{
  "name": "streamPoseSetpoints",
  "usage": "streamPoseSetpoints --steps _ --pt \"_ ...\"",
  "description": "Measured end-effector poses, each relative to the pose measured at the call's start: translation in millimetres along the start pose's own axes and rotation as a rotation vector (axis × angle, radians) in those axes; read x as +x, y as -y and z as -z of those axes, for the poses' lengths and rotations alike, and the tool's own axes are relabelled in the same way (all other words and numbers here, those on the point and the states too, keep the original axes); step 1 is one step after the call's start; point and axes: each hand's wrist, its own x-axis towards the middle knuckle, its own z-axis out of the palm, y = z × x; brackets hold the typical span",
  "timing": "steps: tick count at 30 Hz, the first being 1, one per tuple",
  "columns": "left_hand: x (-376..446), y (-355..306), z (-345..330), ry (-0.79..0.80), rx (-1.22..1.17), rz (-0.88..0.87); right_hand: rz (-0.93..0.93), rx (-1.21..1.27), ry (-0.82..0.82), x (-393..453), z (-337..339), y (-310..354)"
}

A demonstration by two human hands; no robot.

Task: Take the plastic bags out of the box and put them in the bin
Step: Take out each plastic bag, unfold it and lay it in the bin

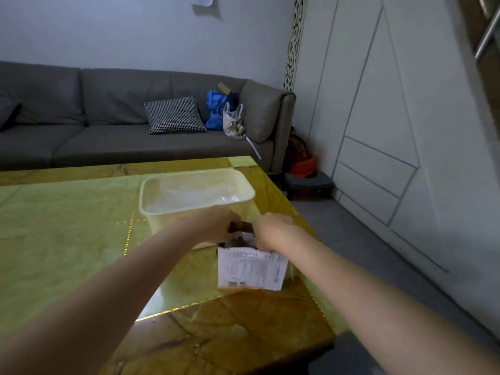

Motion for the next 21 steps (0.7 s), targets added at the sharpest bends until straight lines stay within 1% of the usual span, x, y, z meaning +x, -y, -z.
streamPoseSetpoints --steps 4,7,10,13,16,19,21 --pt "-2 -7 -9 -0.084 0.026 -0.021 -0.005 0.203 -0.189 -2 0 -1" --pt "0 -3 -14 -0.191 0.007 0.002 -0.017 0.293 -0.246 2 -1 -6" --pt "0 1 -16 -0.303 0.023 0.012 0.021 0.403 -0.183 5 -1 -11" --pt "1 3 -18 -0.362 0.015 0.011 0.084 0.516 -0.077 3 5 -15" --pt "1 3 -16 -0.377 -0.042 -0.002 0.101 0.624 -0.006 1 12 -18" --pt "0 1 -15 -0.356 -0.050 -0.029 0.056 0.820 -0.033 5 12 -20" --pt "-1 1 -14 -0.337 -0.060 -0.005 0.038 0.871 -0.026 4 11 -20"
